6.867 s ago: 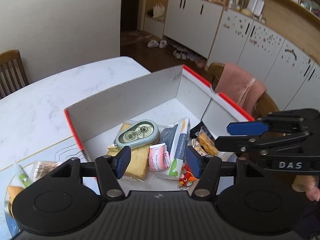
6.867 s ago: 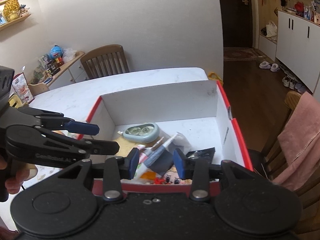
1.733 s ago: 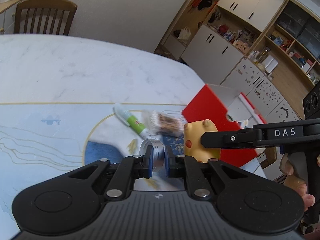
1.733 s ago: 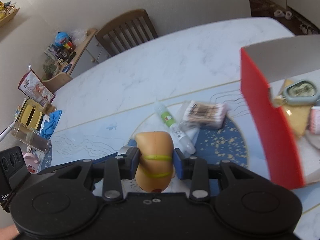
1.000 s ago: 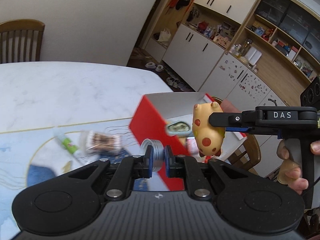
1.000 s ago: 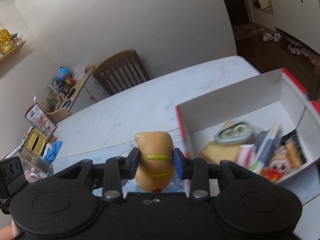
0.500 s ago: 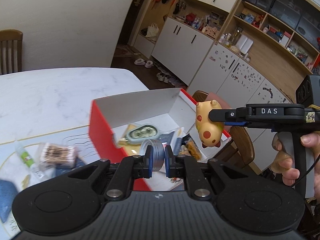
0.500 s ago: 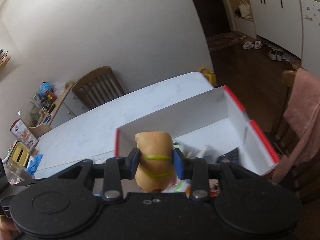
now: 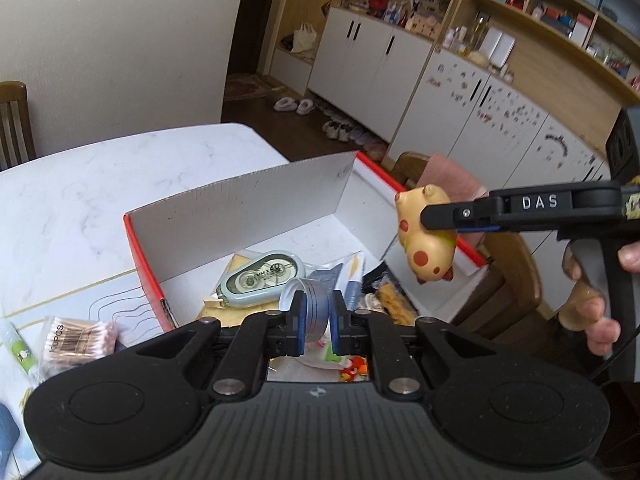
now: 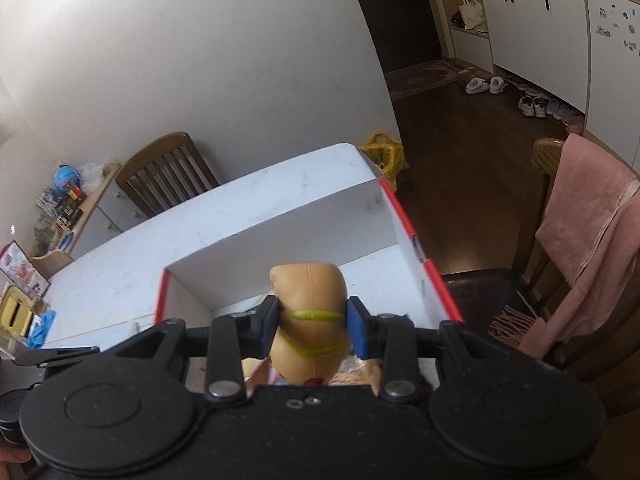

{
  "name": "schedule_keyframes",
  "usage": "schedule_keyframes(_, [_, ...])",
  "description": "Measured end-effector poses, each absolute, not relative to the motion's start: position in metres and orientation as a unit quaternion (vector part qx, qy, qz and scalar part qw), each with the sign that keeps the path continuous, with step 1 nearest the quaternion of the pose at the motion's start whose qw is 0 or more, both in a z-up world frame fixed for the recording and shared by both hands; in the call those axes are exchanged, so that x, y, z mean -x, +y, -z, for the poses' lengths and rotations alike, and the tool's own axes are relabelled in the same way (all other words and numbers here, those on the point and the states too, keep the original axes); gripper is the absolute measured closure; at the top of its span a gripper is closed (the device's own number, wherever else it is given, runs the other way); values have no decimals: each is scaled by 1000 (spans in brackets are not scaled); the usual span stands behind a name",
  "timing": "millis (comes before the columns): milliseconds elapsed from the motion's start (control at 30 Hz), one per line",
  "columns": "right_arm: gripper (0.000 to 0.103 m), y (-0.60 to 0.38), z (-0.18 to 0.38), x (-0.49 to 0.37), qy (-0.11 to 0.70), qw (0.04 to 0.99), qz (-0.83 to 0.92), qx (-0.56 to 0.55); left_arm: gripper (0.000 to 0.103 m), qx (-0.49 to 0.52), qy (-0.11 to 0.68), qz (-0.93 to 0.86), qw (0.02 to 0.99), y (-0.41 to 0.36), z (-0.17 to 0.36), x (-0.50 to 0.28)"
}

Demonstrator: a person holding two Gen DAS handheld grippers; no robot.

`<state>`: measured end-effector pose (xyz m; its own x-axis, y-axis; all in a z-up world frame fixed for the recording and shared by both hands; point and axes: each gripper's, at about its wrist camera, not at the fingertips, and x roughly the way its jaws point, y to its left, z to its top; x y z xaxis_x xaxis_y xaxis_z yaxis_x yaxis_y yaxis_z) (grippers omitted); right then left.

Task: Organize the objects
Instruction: 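Carry the metal tin and pig toy into the red shoebox with both tools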

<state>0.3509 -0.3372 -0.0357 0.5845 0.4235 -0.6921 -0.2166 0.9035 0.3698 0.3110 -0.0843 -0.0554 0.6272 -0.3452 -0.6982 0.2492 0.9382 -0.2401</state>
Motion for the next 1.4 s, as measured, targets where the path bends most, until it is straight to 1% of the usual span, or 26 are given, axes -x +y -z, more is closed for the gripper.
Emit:
schedule_keyframes(167, [67,-335,50,-376,433,877,-178,-109,93,31,421,151,894,-93,70,-327])
schedule_keyframes(500, [67,-306,68,-422,443,877,-182,-19,93,8,445,132,886,-95,86,-348])
schedule_keyframes(667, [67,-289,78,-432,446,874,-189,21,93,-2,459,126,879,-98,96,-356])
schedule_keyframes(1000, [67,-269,101,-440,469,860,-190,62,93,-11,489,128,863,-103,111,-365])
schedule_keyframes(1200, [64,-262,107,-442,471,858,-187,80,92,-6,498,123,858,-105,114,-370])
schedule_keyframes(1400, [59,-262,107,-442,472,855,-197,88,92,-7,504,123,855,-107,114,-374])
